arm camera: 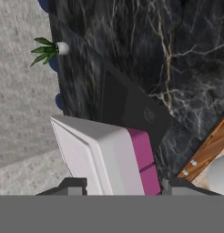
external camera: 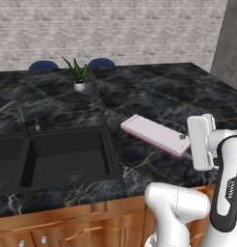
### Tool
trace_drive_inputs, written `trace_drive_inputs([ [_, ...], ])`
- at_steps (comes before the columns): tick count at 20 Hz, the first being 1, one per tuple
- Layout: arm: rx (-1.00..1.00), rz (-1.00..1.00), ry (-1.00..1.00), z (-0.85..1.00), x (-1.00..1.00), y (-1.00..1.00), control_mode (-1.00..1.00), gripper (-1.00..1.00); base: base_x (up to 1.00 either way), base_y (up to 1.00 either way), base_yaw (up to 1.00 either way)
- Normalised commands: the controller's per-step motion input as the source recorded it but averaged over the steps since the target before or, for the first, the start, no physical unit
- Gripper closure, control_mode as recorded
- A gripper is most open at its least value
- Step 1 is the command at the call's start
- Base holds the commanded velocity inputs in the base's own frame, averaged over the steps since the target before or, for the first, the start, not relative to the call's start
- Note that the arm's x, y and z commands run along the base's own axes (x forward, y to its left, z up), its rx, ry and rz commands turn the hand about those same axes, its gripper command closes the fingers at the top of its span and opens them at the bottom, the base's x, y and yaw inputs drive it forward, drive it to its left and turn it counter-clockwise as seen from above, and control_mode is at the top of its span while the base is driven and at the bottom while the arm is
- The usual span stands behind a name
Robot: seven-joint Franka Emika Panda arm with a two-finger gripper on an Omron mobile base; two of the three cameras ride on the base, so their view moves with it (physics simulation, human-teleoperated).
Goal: The ice cube tray has been filled with water. Take the tray and place it in the freezer to make ice. Close the freezer door after placing the tray.
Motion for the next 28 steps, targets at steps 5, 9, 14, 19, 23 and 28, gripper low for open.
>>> trace_drive_inputs([
  [5,-0.03,0.00,0.00,0.00,0.02,0.13,-1.00,1.00,0.00,0.00,0.00],
  [9,0.00,0.00,0.00,0.00,0.00,0.03,-1.00,1.00,0.00,0.00,0.00],
  [14,0.00,0.00,0.00,0.00,0.00,0.00,1.00,1.00,0.00,0.00,0.00],
  [19,0.00,0.00,0.00,0.00,0.00,0.00,1.00,1.00,-0.37,0.00,0.00],
  [23,0.00,0.00,0.00,0.00,0.00,0.00,1.00,1.00,-0.88,0.00,0.01],
  [28,0.00,0.00,0.00,0.00,0.00,0.00,1.00,1.00,-0.97,0.00,0.10],
])
